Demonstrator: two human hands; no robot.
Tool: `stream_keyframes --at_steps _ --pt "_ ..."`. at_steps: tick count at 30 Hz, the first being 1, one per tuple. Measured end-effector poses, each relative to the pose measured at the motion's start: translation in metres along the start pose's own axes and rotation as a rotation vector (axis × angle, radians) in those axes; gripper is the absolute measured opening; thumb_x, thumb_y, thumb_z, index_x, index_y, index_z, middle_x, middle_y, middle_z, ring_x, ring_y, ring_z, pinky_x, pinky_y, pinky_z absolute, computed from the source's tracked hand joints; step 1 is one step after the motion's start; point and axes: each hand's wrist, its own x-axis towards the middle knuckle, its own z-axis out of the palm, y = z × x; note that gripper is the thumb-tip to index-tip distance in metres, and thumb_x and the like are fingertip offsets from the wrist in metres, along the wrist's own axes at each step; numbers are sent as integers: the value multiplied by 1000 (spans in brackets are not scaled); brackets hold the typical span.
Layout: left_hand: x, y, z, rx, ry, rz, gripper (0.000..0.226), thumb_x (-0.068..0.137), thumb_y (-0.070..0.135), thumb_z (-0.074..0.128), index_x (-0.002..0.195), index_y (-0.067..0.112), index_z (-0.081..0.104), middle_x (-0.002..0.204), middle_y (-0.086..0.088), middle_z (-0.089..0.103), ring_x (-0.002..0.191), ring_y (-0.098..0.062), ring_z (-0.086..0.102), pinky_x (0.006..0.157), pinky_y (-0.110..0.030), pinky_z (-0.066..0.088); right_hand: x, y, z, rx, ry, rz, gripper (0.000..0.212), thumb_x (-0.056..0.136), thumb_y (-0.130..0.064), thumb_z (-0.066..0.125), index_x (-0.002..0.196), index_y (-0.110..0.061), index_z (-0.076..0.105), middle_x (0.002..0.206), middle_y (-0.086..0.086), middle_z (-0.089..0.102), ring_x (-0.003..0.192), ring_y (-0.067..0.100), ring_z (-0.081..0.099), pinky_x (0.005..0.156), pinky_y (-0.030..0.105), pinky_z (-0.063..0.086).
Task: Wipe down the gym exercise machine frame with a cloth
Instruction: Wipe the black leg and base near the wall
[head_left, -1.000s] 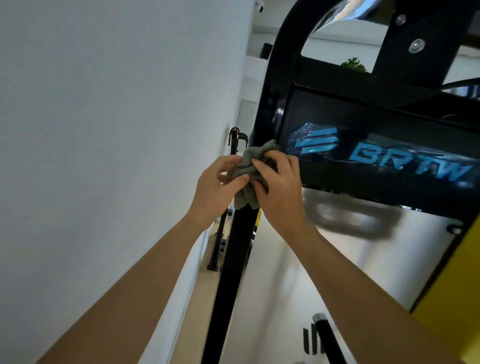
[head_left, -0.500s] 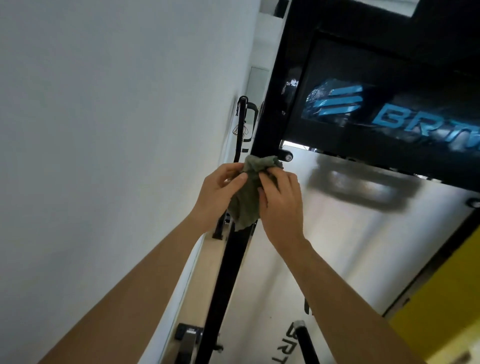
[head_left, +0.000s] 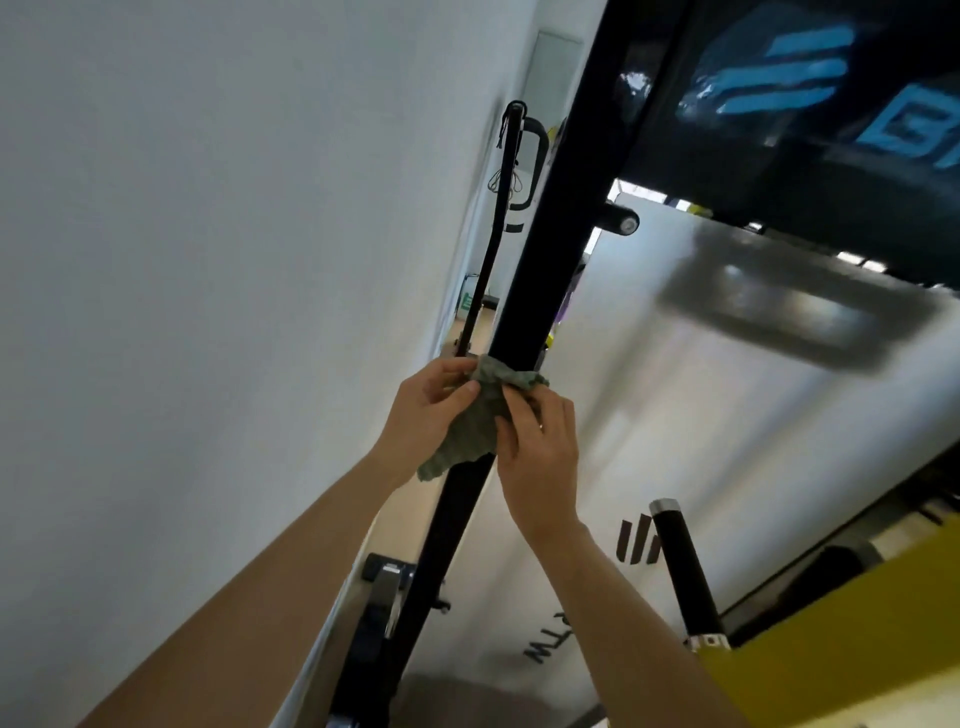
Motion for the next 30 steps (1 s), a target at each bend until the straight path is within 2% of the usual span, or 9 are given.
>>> stream_keyframes --at_steps 3,6,10,14,19,24,30 --pt "-9 -24 -2 -9 11 -51 21 98 12 63 118 15 68 104 6 75 94 -1 71 77 -14 54 -22 3 10 37 -4 6 47 109 -31 39 112 3 70 108 20 66 102 24 53 96 21 44" --pt "-16 -47 -6 16 21 -85 19 96 13 66 113 21 71 101 8 76 96 -7 72 83 -22 57 -43 7 22 66 -37 33 40 107 -26 44 111 3 70 109 20 65 100 27 56 93 25 48" --pt "-25 -81 -9 92 42 -133 16 94 15 70 108 22 74 97 10 76 94 -7 71 87 -28 58 -75 11 40 54 -105 96 19 96 -7 64 112 2 69 111 19 63 100 30 58 89 33 54" --pt "-38 -117 -10 101 40 -209 18 93 14 70 111 16 73 101 0 76 97 -16 72 91 -43 59 -111 16 53 60 -178 92 23 100 -15 59 114 1 68 112 20 63 101 30 57 89 35 56" --pt "-53 -155 -9 48 42 -324 20 92 12 71 112 11 69 109 -8 75 98 -24 73 88 -51 60 -152 22 70 76 -251 117 31 103 -23 54 116 1 68 115 20 63 104 29 54 91 32 54" --pt "-68 -189 -10 63 57 -417 14 90 10 72 103 16 70 107 -6 75 97 -28 73 89 -55 58 -203 25 91 97 -360 201 23 96 -8 66 118 -1 67 118 19 61 105 30 54 88 36 55" --pt "-93 -243 -7 92 73 -481 14 82 16 66 92 25 68 105 -4 74 93 -26 71 91 -57 57 -260 25 113 172 -459 257 27 93 -6 67 120 -2 65 119 16 59 107 26 54 85 34 58"
